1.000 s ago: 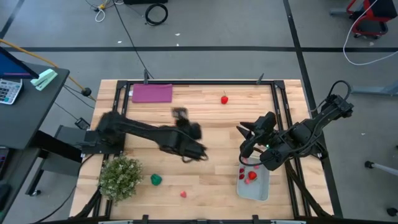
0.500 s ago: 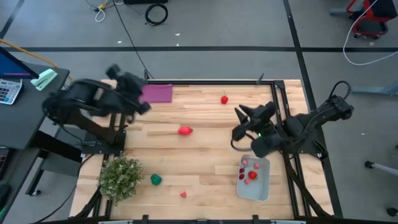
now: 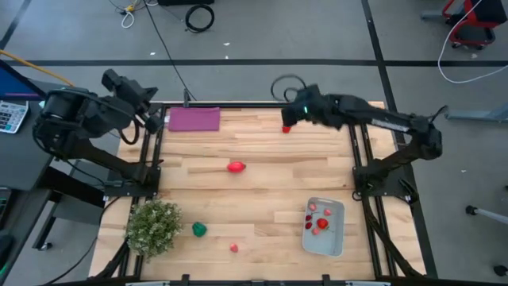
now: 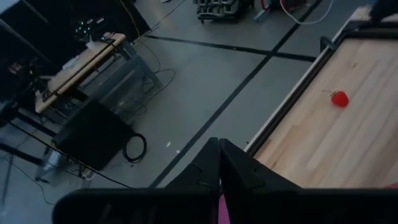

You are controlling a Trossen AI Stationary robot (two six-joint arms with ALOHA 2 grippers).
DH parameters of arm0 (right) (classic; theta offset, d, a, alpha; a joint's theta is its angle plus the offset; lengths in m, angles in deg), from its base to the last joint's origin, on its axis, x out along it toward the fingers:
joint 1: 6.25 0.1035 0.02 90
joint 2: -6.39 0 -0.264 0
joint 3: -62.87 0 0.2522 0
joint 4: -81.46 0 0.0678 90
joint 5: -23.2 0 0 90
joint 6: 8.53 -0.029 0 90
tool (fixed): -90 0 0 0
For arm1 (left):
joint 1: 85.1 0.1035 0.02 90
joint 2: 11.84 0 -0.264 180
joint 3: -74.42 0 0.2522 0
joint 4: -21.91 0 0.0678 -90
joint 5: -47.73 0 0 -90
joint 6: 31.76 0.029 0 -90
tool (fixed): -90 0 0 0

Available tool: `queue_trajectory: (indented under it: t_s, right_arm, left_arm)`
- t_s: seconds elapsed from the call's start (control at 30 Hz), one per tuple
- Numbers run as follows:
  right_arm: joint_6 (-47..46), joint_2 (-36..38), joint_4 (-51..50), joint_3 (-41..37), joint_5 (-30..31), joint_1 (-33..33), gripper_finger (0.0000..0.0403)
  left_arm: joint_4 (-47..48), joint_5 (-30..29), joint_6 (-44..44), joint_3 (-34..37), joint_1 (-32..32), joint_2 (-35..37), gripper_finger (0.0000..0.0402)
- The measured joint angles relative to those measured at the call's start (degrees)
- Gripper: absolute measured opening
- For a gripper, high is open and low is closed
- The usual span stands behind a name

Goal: Pick and placing Produce into tupperware
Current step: Put the red strawberry into the gray bin

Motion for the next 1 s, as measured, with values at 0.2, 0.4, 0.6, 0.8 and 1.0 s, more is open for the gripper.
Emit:
queue_trajectory:
  t_s: [0.2, 0.4, 0.6, 0.8, 1.0]
  right_arm:
    - [1.23, -6.36, 0.15, 0.00, -12.38, -9.76, 0.0106]
    - [4.05, -14.13, 1.15, 0.00, -13.50, -12.52, 0.0106]
    - [7.09, -17.96, 5.90, 0.00, -9.15, -14.84, 0.0106]
    - [14.57, -18.68, 6.75, 0.00, -11.38, -15.39, 0.0106]
    - [14.62, -18.70, 6.73, 0.00, -17.94, -15.38, 0.0127]
  left_arm:
    - [-0.03, 0.02, 3.40, 0.04, -0.02, -0.57, 0.0019]
    - [-0.02, 0.02, 4.73, 0.04, -0.02, -0.58, 0.0007]
    - [-0.03, 0.00, 6.43, 0.04, -0.02, -0.61, 0.0018]
    - [-0.02, 0.00, 6.54, 0.04, -0.02, -0.60, 0.0019]
    - [-0.02, 0.00, 6.52, 0.04, -0.02, -0.60, 0.0006]
